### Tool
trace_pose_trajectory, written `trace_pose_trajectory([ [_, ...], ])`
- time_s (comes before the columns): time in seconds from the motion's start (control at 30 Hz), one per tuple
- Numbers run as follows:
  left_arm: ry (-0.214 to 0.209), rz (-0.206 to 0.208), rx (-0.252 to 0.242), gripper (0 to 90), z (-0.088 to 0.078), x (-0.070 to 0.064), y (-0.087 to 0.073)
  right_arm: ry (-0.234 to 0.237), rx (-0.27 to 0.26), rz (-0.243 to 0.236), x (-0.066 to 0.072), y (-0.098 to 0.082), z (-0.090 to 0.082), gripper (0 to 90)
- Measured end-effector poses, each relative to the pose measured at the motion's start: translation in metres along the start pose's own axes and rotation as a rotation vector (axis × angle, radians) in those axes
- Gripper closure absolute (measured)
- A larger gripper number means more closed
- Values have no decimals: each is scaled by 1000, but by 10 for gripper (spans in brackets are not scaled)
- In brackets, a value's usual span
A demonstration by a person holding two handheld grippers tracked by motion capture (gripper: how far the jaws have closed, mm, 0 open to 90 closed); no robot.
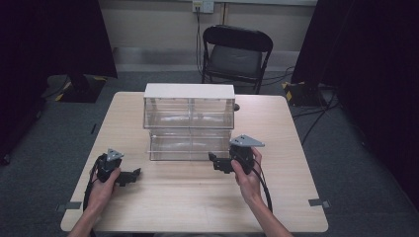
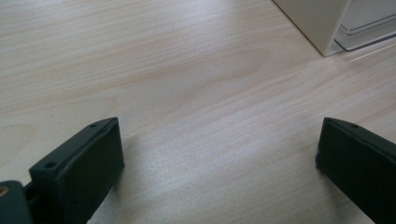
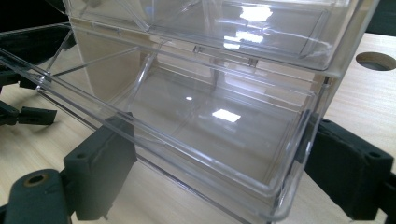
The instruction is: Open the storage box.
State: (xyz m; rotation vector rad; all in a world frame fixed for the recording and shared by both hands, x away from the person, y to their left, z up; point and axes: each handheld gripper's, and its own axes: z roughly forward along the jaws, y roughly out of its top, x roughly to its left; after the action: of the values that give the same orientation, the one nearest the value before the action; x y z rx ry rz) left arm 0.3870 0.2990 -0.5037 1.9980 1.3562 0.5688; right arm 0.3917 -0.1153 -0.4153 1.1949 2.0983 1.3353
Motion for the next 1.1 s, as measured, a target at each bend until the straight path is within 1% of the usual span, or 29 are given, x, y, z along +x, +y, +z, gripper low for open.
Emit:
trace_pose_trajectory([
  [0.17,0,0,0,3,0,0,0,-4,-2,9,-1,2,0,121],
  [0.3,0,0,0,3,0,0,0,-5,8,12,-3,5,1,123],
  [0.4,0,0,0,3,0,0,0,-2,9,29,-4,7,2,125],
  [0.5,0,0,1,3,0,0,0,-7,9,34,-4,7,2,125],
  [0.53,0,0,0,3,0,0,0,-10,-4,36,-4,7,1,130],
  [0.63,0,0,0,3,0,0,0,-10,0,49,-5,8,0,132],
  [0.83,-2,0,1,3,0,0,0,-19,0,51,-5,8,-2,132],
  [0.93,-2,0,1,3,0,0,0,-36,-13,40,-5,9,-4,133],
  [1.1,0,0,0,3,0,0,0,-35,-22,45,-5,12,-5,134],
])
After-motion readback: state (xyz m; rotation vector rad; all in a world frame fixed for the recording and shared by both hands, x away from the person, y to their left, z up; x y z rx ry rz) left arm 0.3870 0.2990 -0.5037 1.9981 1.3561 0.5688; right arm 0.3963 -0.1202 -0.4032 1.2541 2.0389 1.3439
